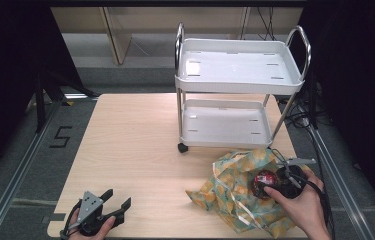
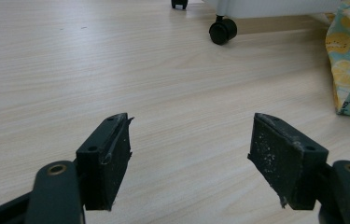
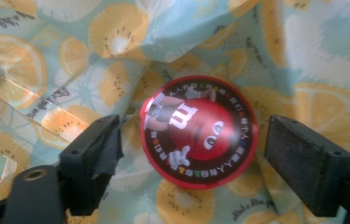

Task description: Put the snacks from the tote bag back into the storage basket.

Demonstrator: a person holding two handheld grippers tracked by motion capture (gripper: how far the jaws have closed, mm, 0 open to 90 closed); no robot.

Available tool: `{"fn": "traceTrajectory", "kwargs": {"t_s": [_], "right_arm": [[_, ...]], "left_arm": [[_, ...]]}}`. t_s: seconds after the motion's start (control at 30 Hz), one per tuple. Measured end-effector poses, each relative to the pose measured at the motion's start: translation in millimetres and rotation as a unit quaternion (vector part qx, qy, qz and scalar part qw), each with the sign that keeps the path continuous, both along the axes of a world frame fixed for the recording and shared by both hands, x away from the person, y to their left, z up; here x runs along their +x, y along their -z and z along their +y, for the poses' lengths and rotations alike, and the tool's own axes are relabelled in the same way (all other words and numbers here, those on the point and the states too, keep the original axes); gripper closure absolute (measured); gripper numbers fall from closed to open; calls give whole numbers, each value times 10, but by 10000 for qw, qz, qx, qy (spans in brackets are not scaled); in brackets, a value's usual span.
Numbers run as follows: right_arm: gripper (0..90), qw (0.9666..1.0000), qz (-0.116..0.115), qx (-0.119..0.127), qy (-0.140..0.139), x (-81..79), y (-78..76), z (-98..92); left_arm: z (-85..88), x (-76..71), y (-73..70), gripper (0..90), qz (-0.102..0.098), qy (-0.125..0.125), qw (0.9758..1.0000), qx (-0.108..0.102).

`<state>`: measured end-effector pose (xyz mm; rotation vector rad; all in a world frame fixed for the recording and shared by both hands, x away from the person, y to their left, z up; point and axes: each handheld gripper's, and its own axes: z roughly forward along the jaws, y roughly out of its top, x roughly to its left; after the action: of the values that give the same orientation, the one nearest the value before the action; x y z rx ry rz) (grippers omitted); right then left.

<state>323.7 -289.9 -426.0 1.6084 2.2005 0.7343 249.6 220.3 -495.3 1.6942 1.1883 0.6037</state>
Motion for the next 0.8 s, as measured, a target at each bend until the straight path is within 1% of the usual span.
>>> {"fn": "traceTrajectory", "kwargs": {"t_s": [0.03,0.07,0.1,0.13,0.17,0.2,0.23,0.27,0.3,0.33,0.37,0.4,0.43,0.47,0.5,0.53,0.57,0.6,0.63,0.67,0.73,0.77,0.8], "right_arm": [[184,9999,82,85,68,6,2,16],[184,9999,82,85,68,6,2,16],[176,9999,7,105,104,18,48,11],[176,9999,7,105,104,18,48,11],[168,10000,47,18,78,38,89,-5],[168,10000,-14,-67,-71,60,114,-34],[166,10000,71,50,42,57,117,-17],[165,9999,106,39,46,68,135,-18],[165,9999,106,39,46,68,135,-18],[164,9999,96,2,-70,93,181,-26],[164,9999,127,35,22,100,191,-12],[163,9999,88,-54,-66,110,216,-21],[163,9999,88,-54,-66,110,216,-21],[164,9999,130,5,-42,118,240,-4],[164,9999,59,-9,-98,123,265,-9],[164,9999,130,13,-40,128,267,-1],[164,9999,75,-27,-129,129,286,-13],[165,9999,155,63,-34,125,288,2],[166,9999,114,63,8,118,300,2],[167,9999,81,69,-76,126,328,-8],[171,9999,100,53,-49,124,336,-5],[180,9999,39,102,-29,121,355,-14],[182,9999,-76,15,-81,139,385,-29]], "left_arm": [[0,0,0,285,0,0,10000,0],[-1,0,0,285,1,-1,10000,3],[1,2,4,284,-7,8,10000,-6],[1,2,4,284,-7,8,10000,-6],[4,4,5,284,-3,27,10000,-18],[2,1,3,284,10,7,10000,-11],[2,1,3,284,10,7,10000,-11],[2,3,3,284,14,9,10000,0],[2,10,10,284,-12,46,10000,-32],[0,8,8,284,-2,42,10000,-20],[-1,6,7,284,1,40,10000,-20],[-1,6,7,284,1,40,10000,-20],[-2,5,7,284,-1,39,10000,-16],[1,4,7,284,1,42,10000,-10],[2,5,8,283,-2,41,10000,-10],[2,6,9,283,-1,43,10000,-12],[1,10,13,283,-12,53,10000,-31],[0,9,14,283,-10,55,10000,-29],[-1,8,14,283,-9,56,10000,-26],[-1,7,13,283,-8,62,10000,-18],[-1,7,13,281,-10,64,10000,-17],[-7,8,13,281,-23,51,10000,-39],[-1,8,12,281,-12,70,10000,-8]]}}
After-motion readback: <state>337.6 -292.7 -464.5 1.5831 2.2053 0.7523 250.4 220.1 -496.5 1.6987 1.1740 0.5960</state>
